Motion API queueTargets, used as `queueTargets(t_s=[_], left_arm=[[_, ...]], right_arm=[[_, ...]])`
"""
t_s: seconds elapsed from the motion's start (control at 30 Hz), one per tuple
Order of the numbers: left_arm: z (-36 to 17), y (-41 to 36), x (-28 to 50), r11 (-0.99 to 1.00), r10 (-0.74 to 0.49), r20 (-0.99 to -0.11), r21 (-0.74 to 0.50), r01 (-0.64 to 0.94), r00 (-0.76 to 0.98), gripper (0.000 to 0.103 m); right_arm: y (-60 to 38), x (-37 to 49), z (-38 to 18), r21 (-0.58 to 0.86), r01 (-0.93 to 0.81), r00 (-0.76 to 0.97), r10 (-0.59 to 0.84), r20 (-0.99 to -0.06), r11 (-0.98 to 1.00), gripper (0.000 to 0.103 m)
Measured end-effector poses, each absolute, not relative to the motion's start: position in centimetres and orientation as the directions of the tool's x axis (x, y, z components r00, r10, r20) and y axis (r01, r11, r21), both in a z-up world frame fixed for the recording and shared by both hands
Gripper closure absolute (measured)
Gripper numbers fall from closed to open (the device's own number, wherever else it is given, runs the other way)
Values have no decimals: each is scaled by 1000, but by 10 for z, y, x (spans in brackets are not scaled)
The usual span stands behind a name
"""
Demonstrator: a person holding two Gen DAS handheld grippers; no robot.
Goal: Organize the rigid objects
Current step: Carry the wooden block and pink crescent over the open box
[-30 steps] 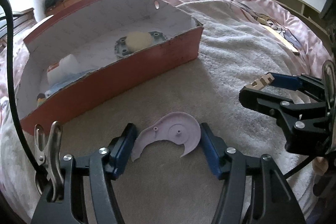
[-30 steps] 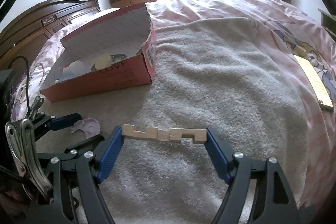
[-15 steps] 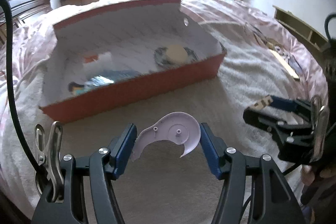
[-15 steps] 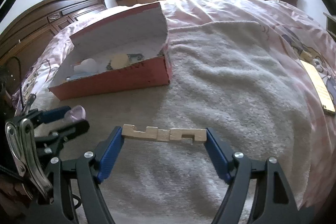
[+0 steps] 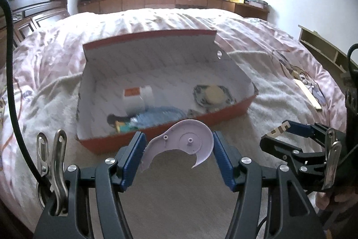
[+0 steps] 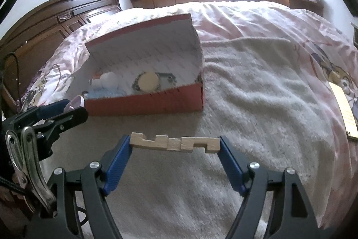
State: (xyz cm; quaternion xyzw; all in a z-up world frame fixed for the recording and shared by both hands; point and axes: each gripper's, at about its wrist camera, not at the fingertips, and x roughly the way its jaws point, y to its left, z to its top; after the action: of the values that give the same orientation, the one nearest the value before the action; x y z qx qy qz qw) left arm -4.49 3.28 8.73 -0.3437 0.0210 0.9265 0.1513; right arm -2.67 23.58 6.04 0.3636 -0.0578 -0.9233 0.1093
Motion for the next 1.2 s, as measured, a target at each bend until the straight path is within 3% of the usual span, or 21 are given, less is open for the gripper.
queueTargets(t_s=[0.7, 1.2], left_arm=[[91, 14, -105, -978, 197, -637, -80, -190, -745, 41], [82, 10, -140, -988, 147, -654, -69, -136, -742, 41]], right_arm=[[202, -81, 89, 153, 223, -742, -269, -614, -963, 22], [196, -121, 85, 128, 202, -739, -237, -631, -971, 22]])
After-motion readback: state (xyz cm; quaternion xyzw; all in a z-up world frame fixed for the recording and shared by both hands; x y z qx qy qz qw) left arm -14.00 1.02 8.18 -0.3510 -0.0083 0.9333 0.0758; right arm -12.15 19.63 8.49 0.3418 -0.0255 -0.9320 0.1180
